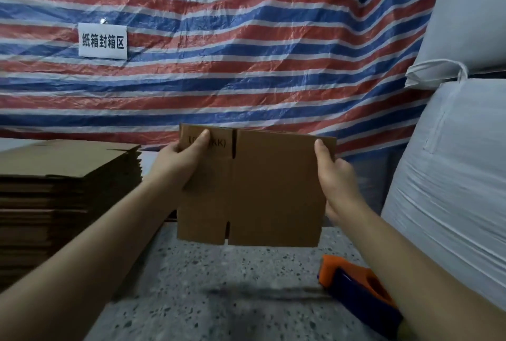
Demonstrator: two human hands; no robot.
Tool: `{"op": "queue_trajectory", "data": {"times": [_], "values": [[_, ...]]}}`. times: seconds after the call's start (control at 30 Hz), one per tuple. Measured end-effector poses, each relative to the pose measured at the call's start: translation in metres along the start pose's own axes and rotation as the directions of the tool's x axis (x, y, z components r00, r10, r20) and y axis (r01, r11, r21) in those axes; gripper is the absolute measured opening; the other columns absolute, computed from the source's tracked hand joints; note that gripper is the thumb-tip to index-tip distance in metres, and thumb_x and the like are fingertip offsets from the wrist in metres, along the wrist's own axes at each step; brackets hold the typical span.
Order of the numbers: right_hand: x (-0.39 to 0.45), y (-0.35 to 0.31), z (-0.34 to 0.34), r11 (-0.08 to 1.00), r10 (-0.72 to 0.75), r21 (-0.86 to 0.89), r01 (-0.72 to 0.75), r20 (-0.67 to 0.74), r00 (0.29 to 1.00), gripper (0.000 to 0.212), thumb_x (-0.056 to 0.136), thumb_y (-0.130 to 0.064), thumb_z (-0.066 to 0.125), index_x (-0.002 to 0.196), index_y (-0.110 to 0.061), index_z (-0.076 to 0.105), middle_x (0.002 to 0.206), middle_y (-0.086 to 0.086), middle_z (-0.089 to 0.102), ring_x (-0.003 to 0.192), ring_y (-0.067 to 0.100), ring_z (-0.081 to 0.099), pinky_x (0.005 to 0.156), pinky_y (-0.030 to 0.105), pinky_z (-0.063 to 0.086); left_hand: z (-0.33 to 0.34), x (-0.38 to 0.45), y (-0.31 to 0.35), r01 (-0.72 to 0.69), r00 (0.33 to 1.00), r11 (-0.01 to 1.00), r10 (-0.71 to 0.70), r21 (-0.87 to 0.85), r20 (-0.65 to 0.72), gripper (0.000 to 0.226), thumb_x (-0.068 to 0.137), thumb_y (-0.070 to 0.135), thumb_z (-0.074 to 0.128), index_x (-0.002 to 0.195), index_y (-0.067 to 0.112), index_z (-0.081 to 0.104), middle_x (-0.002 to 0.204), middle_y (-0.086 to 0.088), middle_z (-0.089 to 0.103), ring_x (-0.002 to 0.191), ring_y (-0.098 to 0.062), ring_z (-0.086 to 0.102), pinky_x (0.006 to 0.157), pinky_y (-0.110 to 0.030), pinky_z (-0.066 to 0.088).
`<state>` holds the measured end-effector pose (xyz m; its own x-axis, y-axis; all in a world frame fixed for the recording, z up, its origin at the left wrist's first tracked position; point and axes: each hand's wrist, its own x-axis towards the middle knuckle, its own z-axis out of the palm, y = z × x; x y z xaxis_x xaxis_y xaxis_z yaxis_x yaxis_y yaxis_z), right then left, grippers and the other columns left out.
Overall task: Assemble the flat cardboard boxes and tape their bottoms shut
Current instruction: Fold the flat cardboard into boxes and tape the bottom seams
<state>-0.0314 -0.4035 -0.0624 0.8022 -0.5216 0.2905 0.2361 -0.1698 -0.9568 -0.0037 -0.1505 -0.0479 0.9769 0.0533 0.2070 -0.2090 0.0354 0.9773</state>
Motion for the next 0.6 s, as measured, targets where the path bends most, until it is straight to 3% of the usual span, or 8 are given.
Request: {"op": "queue_trajectory", "data": {"times": [0.13,0.23,0.3,0.37,0.43,0.53,0.6], "values": [[-0.015,0.041,-0.008,0.992,0.121,0.013,-0.123,0.081,0.989,0.057,0.091,-0.073,0.047,0.103,-0.023,0.071,0.093,0.002,0.078,0.081,0.017,0.075,0.075,0.037,0.060,0.001,-0.013,-0.047,0.086,0.992,0.996,-0.086,-0.002,-0.090,0.059,0.073,0.070,0.069,0.113,0.027,0.065,0.104,0.000,0.071,0.097,-0.023,0.066,0.087,-0.044,0.052],[-0.022,0.054,-0.013,0.980,0.192,0.015,-0.198,0.170,0.967,0.071,0.090,-0.080,0.033,0.125,-0.028,0.066,0.115,0.003,0.074,0.107,0.022,0.069,0.095,0.048,0.054,-0.001,-0.022,-0.064,0.143,0.988,0.989,-0.144,-0.027,-0.057,0.082,0.060,0.077,0.069,0.120,0.021,0.065,0.103,-0.001,0.073,0.096,-0.022,0.068,0.072,-0.036,0.052],[-0.027,0.060,-0.013,0.982,0.186,-0.011,-0.187,0.180,0.966,0.073,0.088,-0.081,0.031,0.119,-0.027,0.069,0.118,0.006,0.072,0.112,0.024,0.066,0.101,0.052,0.050,-0.001,-0.025,-0.073,0.174,0.984,0.984,-0.175,-0.042,-0.030,0.088,0.054,0.080,0.067,0.117,0.019,0.066,0.102,-0.001,0.074,0.096,-0.023,0.068,0.074,-0.037,0.053],[-0.034,0.065,-0.013,0.982,0.189,-0.056,-0.182,0.165,0.968,0.068,0.089,-0.078,0.032,0.099,-0.025,0.072,0.106,0.008,0.075,0.103,0.024,0.069,0.100,0.052,0.051,-0.001,-0.027,-0.081,0.209,0.977,0.977,-0.211,-0.043,-0.022,0.087,0.061,0.081,0.065,0.120,0.016,0.064,0.108,-0.004,0.072,0.101,-0.026,0.066,0.090,-0.045,0.052],[-0.038,0.073,-0.014,0.973,0.225,-0.087,-0.213,0.169,0.960,0.064,0.092,-0.076,0.033,0.100,-0.025,0.071,0.102,0.006,0.076,0.100,0.023,0.070,0.099,0.052,0.052,-0.001,-0.027,-0.089,0.235,0.971,0.971,-0.237,-0.045,-0.033,0.083,0.070,0.078,0.064,0.124,0.015,0.061,0.113,-0.007,0.070,0.105,-0.029,0.065,0.097,-0.050,0.050],[-0.040,0.080,-0.017,0.971,0.230,0.009,-0.239,0.238,0.944,0.063,0.095,-0.073,0.034,0.112,-0.025,0.070,0.104,0.006,0.077,0.101,0.024,0.072,0.093,0.048,0.057,-0.004,-0.026,-0.097,0.247,0.965,0.967,-0.251,-0.059,-0.072,0.071,0.077,0.071,0.063,0.122,0.015,0.063,0.109,-0.005,0.071,0.103,-0.026,0.064,0.096,-0.049,0.049],[-0.037,0.078,-0.020,0.972,0.185,0.084,-0.219,0.296,0.937,0.064,0.098,-0.071,0.029,0.117,-0.025,0.069,0.106,0.007,0.077,0.102,0.023,0.073,0.082,0.042,0.060,-0.005,-0.023,-0.096,0.248,0.965,0.967,-0.253,-0.063,-0.071,0.063,0.079,0.069,0.061,0.117,0.019,0.065,0.102,-0.001,0.073,0.098,-0.022,0.064,0.084,-0.042,0.050]]}}
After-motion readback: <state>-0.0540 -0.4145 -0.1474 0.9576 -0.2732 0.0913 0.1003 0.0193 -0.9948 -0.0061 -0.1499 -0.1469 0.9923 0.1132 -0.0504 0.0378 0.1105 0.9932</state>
